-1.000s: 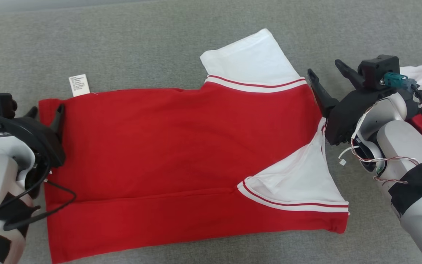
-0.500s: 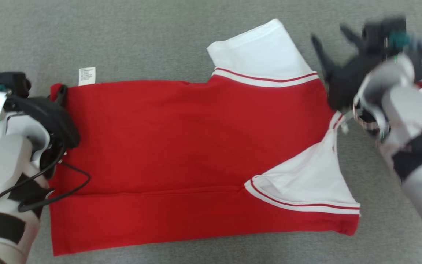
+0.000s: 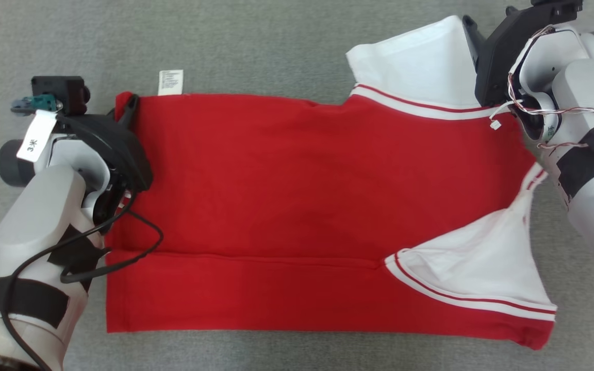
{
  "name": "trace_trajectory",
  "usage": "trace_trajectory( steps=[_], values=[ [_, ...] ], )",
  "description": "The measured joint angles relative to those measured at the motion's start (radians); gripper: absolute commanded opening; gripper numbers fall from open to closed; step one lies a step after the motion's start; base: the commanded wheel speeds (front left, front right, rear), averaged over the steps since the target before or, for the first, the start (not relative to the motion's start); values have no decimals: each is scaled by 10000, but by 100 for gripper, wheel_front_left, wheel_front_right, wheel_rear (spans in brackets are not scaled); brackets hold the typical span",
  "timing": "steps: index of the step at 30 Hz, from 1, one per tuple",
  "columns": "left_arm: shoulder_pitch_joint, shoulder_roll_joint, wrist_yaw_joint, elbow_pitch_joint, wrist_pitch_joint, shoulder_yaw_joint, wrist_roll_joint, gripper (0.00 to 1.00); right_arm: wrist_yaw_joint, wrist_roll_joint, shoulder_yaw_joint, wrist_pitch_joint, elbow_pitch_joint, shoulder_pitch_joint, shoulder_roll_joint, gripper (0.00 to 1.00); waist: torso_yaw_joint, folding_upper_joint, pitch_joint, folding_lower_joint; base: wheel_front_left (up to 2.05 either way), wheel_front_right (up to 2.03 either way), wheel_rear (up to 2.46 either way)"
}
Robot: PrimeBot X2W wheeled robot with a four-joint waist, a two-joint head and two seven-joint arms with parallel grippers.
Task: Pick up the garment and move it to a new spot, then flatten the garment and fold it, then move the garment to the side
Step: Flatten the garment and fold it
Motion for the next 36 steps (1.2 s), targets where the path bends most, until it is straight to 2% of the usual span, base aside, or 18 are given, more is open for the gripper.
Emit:
trace_trajectory(
  steps=[4,13,14,15,16,20,25,31,36],
  values=[
    [-142,-19,0,-42,-104,-125,-6,0,-163,257,-190,98,552,-245,201,100,216,0,162,0,0,0,0],
    [-221,-121,-77,-92,-453,-422,-109,0,-159,46,167,311,1505,-611,347,100,497,0,413,0,0,0,0],
    [-231,-125,-77,-98,-464,-447,-125,0,-157,-19,213,326,1601,-674,347,85,513,-1,429,0,0,0,0],
    [-244,-127,-77,-98,-504,-472,-144,0,-138,-71,276,337,1670,-741,349,6,530,0,442,0,0,0,0],
    [-259,-128,-77,-98,-529,-497,-178,0,-94,-115,311,341,1699,-777,353,0,543,0,450,0,0,0,0],
    [-302,-130,-77,-96,-627,-593,-334,0,-25,-138,395,301,1891,-914,483,0,571,0,475,0,0,0,0],
    [-299,-61,-77,2,-800,-690,-627,0,322,-151,410,-157,2088,-943,451,0,528,0,362,0,0,0,0],
    [-185,123,-77,35,-1108,-757,-742,0,882,-10,242,-1258,2002,-866,393,0,409,0,72,0,0,0,0],
    [144,188,-77,21,-1459,-840,-1009,0,1135,174,167,-2255,1918,-169,395,0,297,0,-283,0,0,0,0]
  ],
)
